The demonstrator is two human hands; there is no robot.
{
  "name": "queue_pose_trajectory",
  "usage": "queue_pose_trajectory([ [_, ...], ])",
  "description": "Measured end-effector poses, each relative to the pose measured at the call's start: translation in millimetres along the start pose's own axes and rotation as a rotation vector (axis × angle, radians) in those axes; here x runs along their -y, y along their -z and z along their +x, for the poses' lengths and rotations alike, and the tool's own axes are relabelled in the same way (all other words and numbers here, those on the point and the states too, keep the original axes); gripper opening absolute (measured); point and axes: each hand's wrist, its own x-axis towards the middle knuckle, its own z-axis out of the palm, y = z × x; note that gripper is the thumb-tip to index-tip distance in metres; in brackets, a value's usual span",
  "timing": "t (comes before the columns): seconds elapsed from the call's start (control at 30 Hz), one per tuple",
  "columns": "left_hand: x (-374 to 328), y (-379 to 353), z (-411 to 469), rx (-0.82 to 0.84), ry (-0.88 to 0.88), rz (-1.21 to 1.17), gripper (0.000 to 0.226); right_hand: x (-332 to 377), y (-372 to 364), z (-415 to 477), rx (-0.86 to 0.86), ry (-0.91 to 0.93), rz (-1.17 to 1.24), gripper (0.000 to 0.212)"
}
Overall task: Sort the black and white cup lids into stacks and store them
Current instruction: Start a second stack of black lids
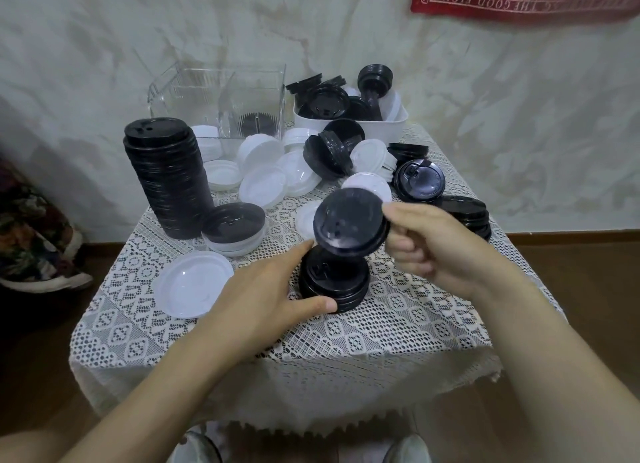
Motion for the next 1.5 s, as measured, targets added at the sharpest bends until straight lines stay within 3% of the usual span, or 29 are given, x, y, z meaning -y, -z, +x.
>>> queue_pose_trajectory([
  [0.07,0.2,0.6,-0.6,0.002,-0.012,-0.002,0.089,-1.7,-0.5,-4.3,0.091,-0.14,-0.07,0.023],
  [0.13,1.0,1.0,-0.8,0.01,-0.023,-0.008,0.09,-4.7,-3.1,-6.0,0.082,-0.228,-0.186,0.044],
  [0.23,1.1,1.1,-1.8,0.028,-0.016,-0.017,0.094,-8.1,-8.3,-4.9,-0.006,-0.199,-0.393,0.059],
  [0.37,-0.1,1.5,-2.8,0.031,-0.021,-0.026,0.094,-12.2,-10.2,-3.4,-0.131,-0.081,-0.526,0.035],
  [0.47,0.6,1.1,-2.4,0.026,-0.036,-0.011,0.092,-16.1,-11.3,-4.0,-0.145,-0.043,-0.621,0.031],
  [0.7,-2.4,5.3,-3.4,0.056,-0.079,-0.111,0.071,-22.4,-8.9,-2.3,-0.098,-0.005,-0.641,0.018],
  [1.13,17.3,-7.3,3.4,-0.044,-0.097,-0.117,0.068,-25.2,-2.7,-4.6,0.107,0.045,-0.709,0.068],
  [1.5,16.0,-7.0,6.7,0.011,-0.122,-0.093,0.062,-32.9,-12.0,-10.7,0.094,0.115,-0.758,0.059],
])
